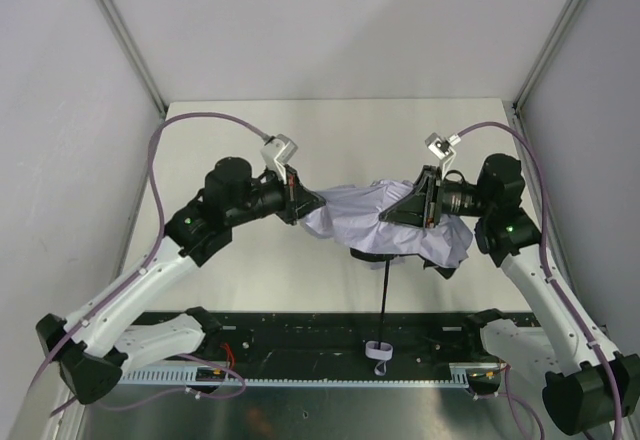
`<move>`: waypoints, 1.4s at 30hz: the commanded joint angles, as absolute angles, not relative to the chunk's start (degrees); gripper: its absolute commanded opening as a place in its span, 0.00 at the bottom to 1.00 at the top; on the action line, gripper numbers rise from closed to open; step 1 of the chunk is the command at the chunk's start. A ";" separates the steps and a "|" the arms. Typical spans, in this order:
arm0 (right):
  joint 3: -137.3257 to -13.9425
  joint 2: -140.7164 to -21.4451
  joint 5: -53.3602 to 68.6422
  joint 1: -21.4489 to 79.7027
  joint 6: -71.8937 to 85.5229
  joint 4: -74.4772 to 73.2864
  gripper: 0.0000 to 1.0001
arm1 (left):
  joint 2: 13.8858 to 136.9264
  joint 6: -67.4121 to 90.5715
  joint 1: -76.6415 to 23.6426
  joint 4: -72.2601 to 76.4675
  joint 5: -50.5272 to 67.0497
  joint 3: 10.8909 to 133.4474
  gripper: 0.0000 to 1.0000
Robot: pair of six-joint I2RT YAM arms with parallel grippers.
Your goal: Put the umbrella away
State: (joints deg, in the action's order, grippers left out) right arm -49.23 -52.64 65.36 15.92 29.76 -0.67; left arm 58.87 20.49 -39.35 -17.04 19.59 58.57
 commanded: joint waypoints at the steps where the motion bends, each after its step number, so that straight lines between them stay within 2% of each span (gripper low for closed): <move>1: -52.41 -50.52 68.93 16.77 29.67 0.28 0.00 | 55.28 17.77 -38.56 -16.54 9.55 58.23 0.00; 11: -52.43 -48.53 69.98 18.93 31.34 2.87 0.00 | 53.18 12.88 -38.52 -20.50 2.78 57.60 0.00; 12: -52.45 -48.74 68.96 18.52 31.71 3.24 0.00 | 53.40 13.12 -38.55 -20.88 3.23 58.02 0.03; 13: -52.50 -49.24 68.19 18.00 31.98 3.55 0.00 | 53.68 13.64 -38.57 -21.21 3.77 58.63 0.14; 15: -52.90 -50.57 65.85 16.92 31.55 3.06 0.00 | 53.70 14.79 -38.54 -21.85 3.80 59.97 0.48; 16: -53.56 -51.25 64.17 16.68 29.88 1.66 0.00 | 53.30 15.44 -38.56 -22.13 2.43 60.48 0.60; 17: -54.82 -51.91 61.48 16.51 27.07 -1.72 0.00 | 52.36 15.89 -38.57 -22.45 -0.02 60.83 0.70; 19: -58.33 -53.23 54.61 16.45 19.27 -10.51 0.00 | 49.48 16.83 -38.58 -22.77 -6.44 60.93 0.80; 24: -66.75 -55.87 33.85 15.48 8.24 -23.17 0.00 | 40.06 18.54 -38.55 -22.82 -15.91 59.73 0.83; 31: -81.14 -63.10 -17.96 13.90 -2.53 -30.24 0.00 | 32.36 21.26 -38.58 -22.76 -16.06 56.00 0.84; 33: -85.46 -65.81 -28.15 14.22 -7.58 -29.09 0.00 | 31.12 22.17 -38.56 -22.74 -14.34 54.69 0.83; 38: -90.07 -77.40 -41.29 23.60 -25.40 -23.86 0.00 | 27.22 24.74 -38.58 -22.69 -11.53 50.67 0.83; 42: -86.23 -89.13 -41.72 33.54 -37.87 -22.33 0.00 | 24.03 26.98 -38.52 -22.67 -9.70 47.56 0.82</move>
